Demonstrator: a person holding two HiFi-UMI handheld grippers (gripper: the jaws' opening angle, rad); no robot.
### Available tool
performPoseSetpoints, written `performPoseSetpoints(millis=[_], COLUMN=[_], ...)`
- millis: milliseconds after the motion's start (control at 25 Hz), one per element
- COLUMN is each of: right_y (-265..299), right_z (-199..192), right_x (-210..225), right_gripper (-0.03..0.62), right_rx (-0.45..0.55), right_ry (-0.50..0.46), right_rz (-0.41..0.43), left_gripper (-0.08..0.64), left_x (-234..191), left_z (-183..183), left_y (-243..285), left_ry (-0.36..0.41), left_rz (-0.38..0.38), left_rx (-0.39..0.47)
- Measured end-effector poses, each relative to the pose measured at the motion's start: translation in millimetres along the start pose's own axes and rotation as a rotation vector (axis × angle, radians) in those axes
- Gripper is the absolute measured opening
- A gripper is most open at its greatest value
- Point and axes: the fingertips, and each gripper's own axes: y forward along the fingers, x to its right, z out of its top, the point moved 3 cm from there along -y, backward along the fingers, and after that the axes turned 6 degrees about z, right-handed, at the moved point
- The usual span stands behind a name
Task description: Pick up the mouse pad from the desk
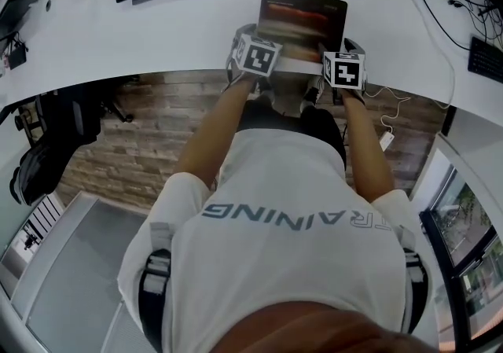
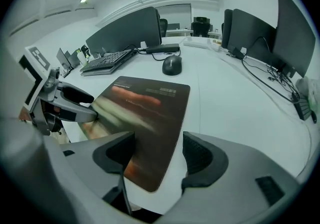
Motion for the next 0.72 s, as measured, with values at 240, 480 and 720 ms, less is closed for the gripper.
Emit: performPoseSetpoints(millis=[240, 480, 720], right_y=[1.1, -0.4, -2.0], right_z=[-1.0, 0.1, 1.8], right_x=[-7.3, -17.4, -24.7], right_gripper=[0.295, 0.191, 0.119], right_rx=[-0.004, -0.015, 0.010], right_ry=[-0.023, -0.062, -0.067], right_rz=[-0.016, -0.018, -0.008], left_gripper=[0.306, 0.293, 0.183], left_x=[7.1, 12.0, 23.9], left_z=[0.5, 0.1, 0.6], left_y=[1.6, 1.2, -0.7], left_ry=[-0.002, -0.001, 0.019], left_rz=[0.016, 0.043, 0.053], left_rx=[-0.012, -0.025, -0.010])
